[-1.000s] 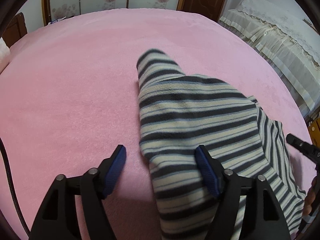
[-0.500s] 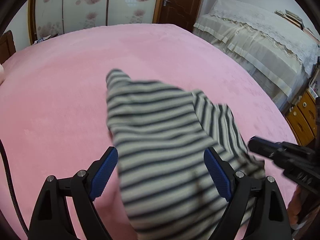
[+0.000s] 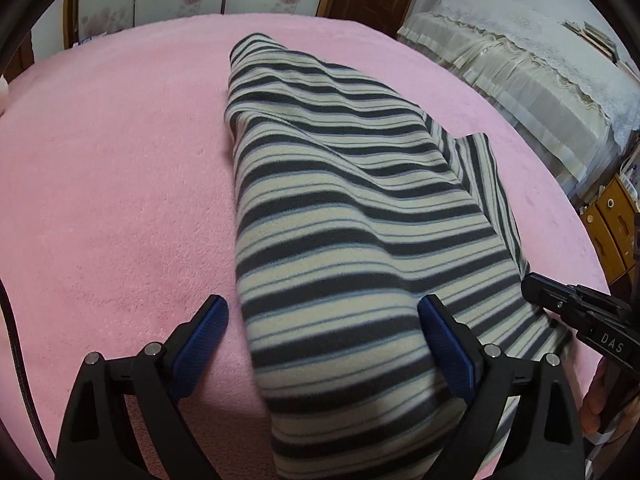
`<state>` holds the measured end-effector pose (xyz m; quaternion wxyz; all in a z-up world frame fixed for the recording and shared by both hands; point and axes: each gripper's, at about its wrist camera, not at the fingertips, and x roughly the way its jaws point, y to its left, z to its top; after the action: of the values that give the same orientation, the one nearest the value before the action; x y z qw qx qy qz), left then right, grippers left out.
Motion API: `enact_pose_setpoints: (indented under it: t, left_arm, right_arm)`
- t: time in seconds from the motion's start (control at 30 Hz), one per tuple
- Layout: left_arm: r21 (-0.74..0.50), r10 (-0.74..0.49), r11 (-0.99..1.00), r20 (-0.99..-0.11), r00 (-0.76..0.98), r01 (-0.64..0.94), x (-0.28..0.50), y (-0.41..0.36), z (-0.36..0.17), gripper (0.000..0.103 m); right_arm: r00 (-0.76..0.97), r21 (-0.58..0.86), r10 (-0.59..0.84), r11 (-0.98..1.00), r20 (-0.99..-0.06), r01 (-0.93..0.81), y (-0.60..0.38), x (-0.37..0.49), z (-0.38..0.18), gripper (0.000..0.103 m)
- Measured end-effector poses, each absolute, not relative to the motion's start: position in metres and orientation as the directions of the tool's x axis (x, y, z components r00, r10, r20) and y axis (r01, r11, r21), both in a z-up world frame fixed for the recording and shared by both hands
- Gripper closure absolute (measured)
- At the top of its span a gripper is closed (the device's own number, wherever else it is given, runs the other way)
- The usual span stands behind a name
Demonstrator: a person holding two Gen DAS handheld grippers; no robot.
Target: Fold small clothes
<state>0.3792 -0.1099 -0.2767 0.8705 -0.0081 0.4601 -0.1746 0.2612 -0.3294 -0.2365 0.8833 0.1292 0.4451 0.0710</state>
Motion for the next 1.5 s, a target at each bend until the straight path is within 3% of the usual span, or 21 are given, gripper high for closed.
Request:
enact_pose_setpoints:
  t: [0.17, 0.3, 0.37, 0.43, 0.5, 0.7, 0.97, 1.27, 1.37, 1.4, 1.5]
  left_arm:
    - [-0.19, -0.323, 0.936, -0.799, 0.507, 0.297, 0.377, -0.103, -0.269, 0.008]
    - [-0.189, -0.327, 0.934, -0.79, 0.519, 0.302, 0.377, -0.101, -0.248, 0.008]
    - [-0.204, -0.34, 0.932, -0.78, 0.525, 0.3, 0.377, -0.095, -0.236, 0.007]
    - [-0.218, -0.346, 0.932, -0.776, 0.528, 0.289, 0.382, -0.088, -0.224, 0.003]
    - [-0.212, -0.34, 0.934, -0.775, 0.533, 0.289, 0.386, -0.081, -0.215, 0.002]
    - [-0.22, -0.369, 0.921, -0.759, 0.536, 0.322, 0.408, -0.07, -0.199, 0.002]
    - [-0.359, -0.43, 0.902, -0.802, 0.413, 0.241, 0.463, -0.07, -0.247, 0.002]
    - [-0.489, -0.554, 0.833, -0.725, 0.409, 0.26, 0.503, -0.075, -0.283, 0.004]
    - [-0.539, -0.596, 0.802, -0.69, 0.41, 0.258, 0.514, -0.075, -0.288, 0.015]
    - [-0.553, -0.608, 0.792, -0.683, 0.404, 0.258, 0.516, -0.075, -0.29, 0.029]
    - [-0.54, -0.593, 0.804, -0.701, 0.397, 0.248, 0.523, -0.077, -0.295, 0.061]
  right_arm:
    - [0.588, 0.299, 0.247, 0.954, -0.77, -0.01, -0.329, 0.259, -0.233, 0.095]
    - [0.596, 0.279, 0.25, 0.959, -0.763, -0.045, -0.325, 0.257, -0.209, 0.087]
    - [0.615, 0.279, 0.252, 0.959, -0.747, -0.055, -0.326, 0.256, -0.194, 0.059]
    - [0.642, 0.293, 0.26, 0.954, -0.721, -0.057, -0.332, 0.257, -0.18, 0.039]
    - [0.654, 0.32, 0.279, 0.946, -0.703, -0.06, -0.339, 0.261, -0.172, 0.033]
    - [0.61, 0.386, 0.339, 0.921, -0.716, -0.059, -0.359, 0.299, -0.176, 0.033]
    - [0.5, 0.504, 0.441, 0.864, -0.745, -0.012, -0.38, 0.353, -0.237, 0.033]
    - [0.472, 0.644, 0.605, 0.759, -0.641, -0.097, -0.376, 0.399, -0.266, 0.033]
    - [0.452, 0.646, 0.623, 0.753, -0.639, -0.125, -0.364, 0.417, -0.269, 0.036]
    - [0.446, 0.643, 0.626, 0.754, -0.64, -0.135, -0.36, 0.423, -0.269, 0.038]
    - [0.422, 0.643, 0.643, 0.748, -0.639, -0.167, -0.35, 0.43, -0.27, 0.069]
